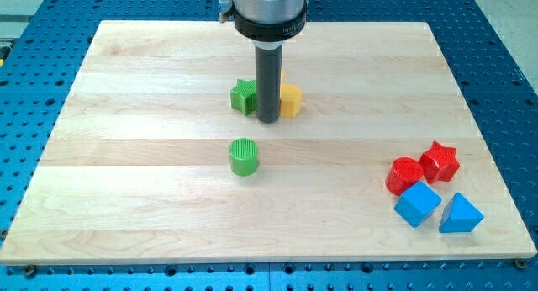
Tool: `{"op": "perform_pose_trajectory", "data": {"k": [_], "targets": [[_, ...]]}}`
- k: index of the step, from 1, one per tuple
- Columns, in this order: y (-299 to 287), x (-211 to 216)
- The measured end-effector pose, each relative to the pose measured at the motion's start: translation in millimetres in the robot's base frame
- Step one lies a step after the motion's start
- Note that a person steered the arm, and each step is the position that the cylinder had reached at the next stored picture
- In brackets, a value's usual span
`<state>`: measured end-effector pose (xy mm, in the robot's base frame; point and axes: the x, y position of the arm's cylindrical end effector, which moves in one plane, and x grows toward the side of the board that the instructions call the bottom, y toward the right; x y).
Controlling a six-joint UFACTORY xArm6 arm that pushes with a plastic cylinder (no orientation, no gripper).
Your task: Push the yellow hexagon close to the yellow heart
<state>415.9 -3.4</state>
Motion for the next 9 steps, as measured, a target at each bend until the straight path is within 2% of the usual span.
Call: {"op": "perform_pose_trajectory", "data": {"k": [1,6,7,8,9], "targets": [[-15,0],[35,-3],[25,13],[24,65],[42,47]]}}
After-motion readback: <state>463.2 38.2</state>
